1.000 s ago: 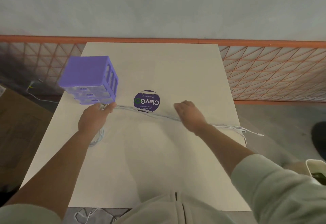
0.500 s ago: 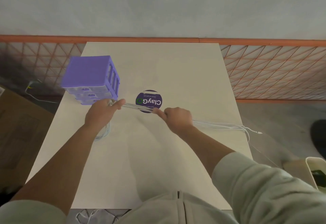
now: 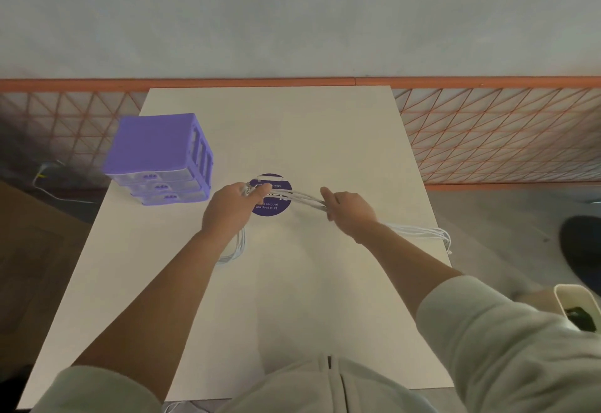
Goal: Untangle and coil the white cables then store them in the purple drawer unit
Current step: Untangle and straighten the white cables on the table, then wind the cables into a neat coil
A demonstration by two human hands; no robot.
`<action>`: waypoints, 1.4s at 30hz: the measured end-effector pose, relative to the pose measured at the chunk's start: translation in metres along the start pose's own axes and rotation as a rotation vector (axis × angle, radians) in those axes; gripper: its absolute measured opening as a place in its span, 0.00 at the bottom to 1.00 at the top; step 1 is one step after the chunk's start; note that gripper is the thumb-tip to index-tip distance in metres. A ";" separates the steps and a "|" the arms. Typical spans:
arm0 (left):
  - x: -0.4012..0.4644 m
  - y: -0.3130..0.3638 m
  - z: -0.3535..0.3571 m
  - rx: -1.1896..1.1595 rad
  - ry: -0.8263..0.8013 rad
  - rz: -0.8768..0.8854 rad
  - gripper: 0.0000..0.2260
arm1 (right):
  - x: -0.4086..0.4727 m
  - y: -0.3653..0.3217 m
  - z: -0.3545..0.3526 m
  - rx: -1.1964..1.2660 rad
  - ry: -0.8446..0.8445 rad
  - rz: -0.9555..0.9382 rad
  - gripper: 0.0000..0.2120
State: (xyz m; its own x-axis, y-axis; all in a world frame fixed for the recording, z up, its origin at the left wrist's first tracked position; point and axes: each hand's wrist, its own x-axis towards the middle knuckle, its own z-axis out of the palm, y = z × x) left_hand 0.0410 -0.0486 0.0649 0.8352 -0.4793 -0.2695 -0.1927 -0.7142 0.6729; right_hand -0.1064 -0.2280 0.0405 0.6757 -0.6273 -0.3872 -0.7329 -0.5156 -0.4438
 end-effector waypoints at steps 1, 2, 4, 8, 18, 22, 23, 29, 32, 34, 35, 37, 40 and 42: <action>0.000 -0.001 -0.001 -0.023 -0.007 -0.001 0.21 | -0.001 -0.002 0.002 0.043 0.008 0.011 0.30; 0.000 -0.002 -0.002 -0.042 -0.017 0.002 0.21 | -0.002 -0.004 0.004 0.031 0.027 0.009 0.31; -0.002 -0.005 -0.006 -0.074 -0.050 0.018 0.19 | -0.004 -0.006 0.002 -0.059 0.076 -0.010 0.31; -0.001 -0.022 -0.018 -0.173 0.012 0.011 0.20 | 0.000 0.007 -0.015 -0.216 0.209 -0.043 0.28; 0.014 -0.101 -0.071 -1.423 0.323 -0.383 0.22 | -0.006 0.094 -0.018 -0.479 0.128 0.084 0.27; 0.012 -0.106 -0.063 -1.673 0.390 -0.434 0.23 | -0.008 0.103 -0.014 -0.533 0.070 0.091 0.25; 0.011 -0.105 -0.062 -1.729 0.408 -0.439 0.23 | -0.009 0.104 -0.014 -0.549 0.063 0.094 0.23; 0.006 -0.094 -0.060 -1.944 0.472 -0.388 0.24 | 0.004 0.109 0.004 -0.524 0.108 0.127 0.27; 0.007 -0.087 -0.066 -1.997 0.463 -0.339 0.24 | 0.005 0.081 0.017 -0.382 0.151 0.064 0.25; 0.008 -0.083 -0.068 -2.011 0.438 -0.317 0.24 | 0.006 0.047 0.030 -0.277 0.135 -0.033 0.21; 0.008 -0.081 -0.068 -2.016 0.424 -0.312 0.24 | 0.007 0.028 0.037 -0.227 0.097 -0.097 0.20; 0.008 -0.078 -0.067 -2.022 0.400 -0.310 0.24 | 0.006 -0.014 0.051 -0.139 -0.027 -0.256 0.23; 0.007 -0.074 -0.067 -2.008 0.383 -0.308 0.24 | -0.003 -0.077 0.068 0.094 -0.112 -0.431 0.21; 0.005 -0.072 -0.066 -2.000 0.366 -0.307 0.24 | -0.011 -0.111 0.074 0.159 -0.181 -0.484 0.20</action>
State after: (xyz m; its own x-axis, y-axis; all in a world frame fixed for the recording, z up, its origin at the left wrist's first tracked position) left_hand 0.0934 0.0338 0.0606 0.8147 -0.1942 -0.5464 0.4426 0.8171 0.3695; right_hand -0.0268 -0.1210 0.0339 0.9463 -0.2225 -0.2346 -0.3230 -0.6169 -0.7177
